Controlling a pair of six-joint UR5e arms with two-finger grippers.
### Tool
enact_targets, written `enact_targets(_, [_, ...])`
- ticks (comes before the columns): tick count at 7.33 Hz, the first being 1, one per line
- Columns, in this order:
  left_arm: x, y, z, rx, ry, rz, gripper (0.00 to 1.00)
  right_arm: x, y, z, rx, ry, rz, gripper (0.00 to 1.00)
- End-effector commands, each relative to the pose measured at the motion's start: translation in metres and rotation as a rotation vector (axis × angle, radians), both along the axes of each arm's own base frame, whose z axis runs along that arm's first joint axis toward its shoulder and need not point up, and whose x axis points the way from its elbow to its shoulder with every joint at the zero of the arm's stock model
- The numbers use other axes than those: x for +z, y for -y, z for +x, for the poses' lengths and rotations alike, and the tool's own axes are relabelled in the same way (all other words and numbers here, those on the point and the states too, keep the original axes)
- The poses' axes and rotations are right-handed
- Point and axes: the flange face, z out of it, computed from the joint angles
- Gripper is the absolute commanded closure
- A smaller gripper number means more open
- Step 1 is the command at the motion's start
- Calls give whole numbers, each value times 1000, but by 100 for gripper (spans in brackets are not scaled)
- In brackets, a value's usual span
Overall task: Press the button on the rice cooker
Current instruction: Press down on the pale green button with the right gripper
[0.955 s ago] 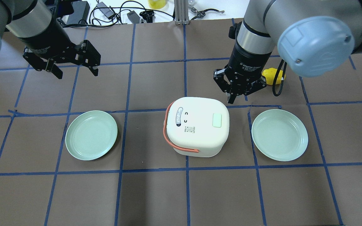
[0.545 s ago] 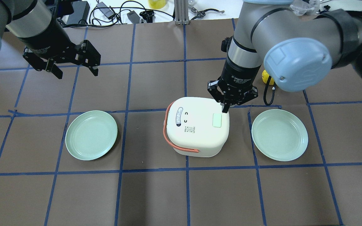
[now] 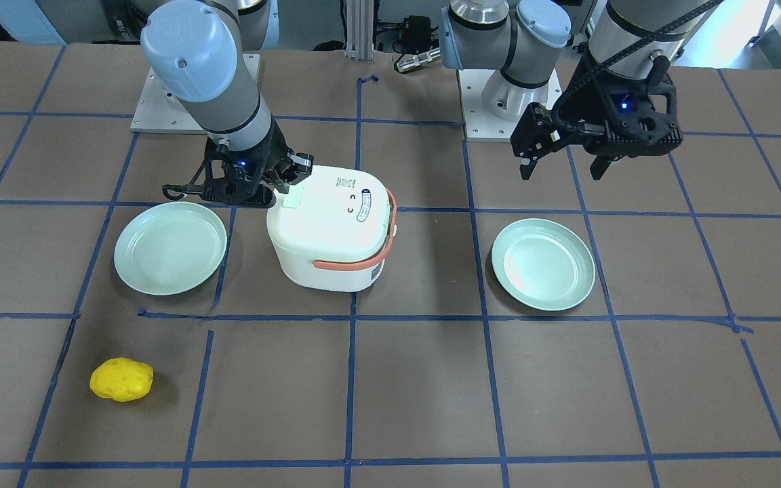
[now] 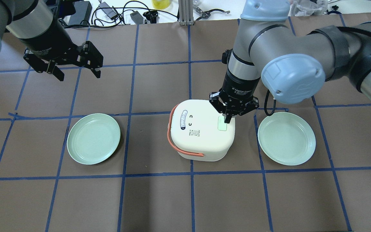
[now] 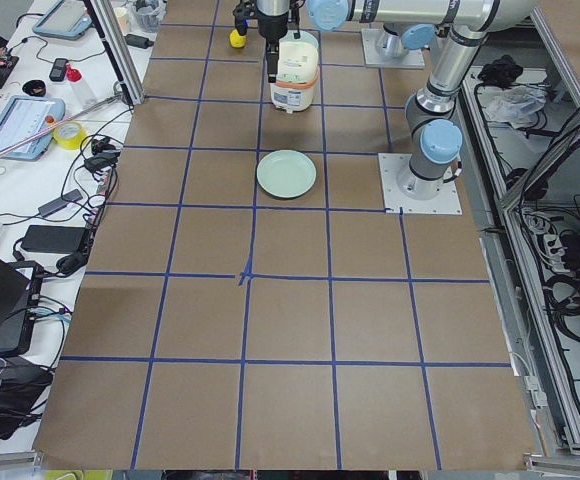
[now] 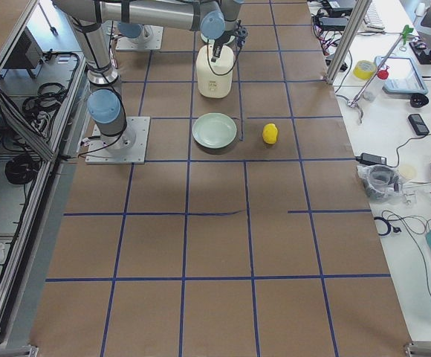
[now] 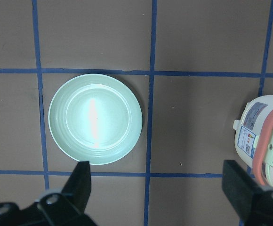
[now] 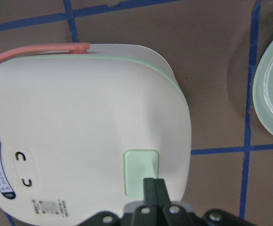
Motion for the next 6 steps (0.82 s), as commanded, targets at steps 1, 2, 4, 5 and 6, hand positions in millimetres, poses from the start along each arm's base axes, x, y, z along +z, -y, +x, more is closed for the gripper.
enact_targets(1, [0,0,0,0,0,0,0,-5,-2,3,7,0,11,100])
enact_targets(2, [0,0,0,0,0,0,0,-10,-3,6,5,15,22,100])
enact_targets(4, [0,0,0,0,0,0,0,-10,-3,6,4,19,25,100])
enact_targets(5, [0,0,0,0,0,0,0,-11,-3,6,4,19,26,100])
enact_targets(6, [0,0,0,0,0,0,0,-11,-3,6,4,18,29,100])
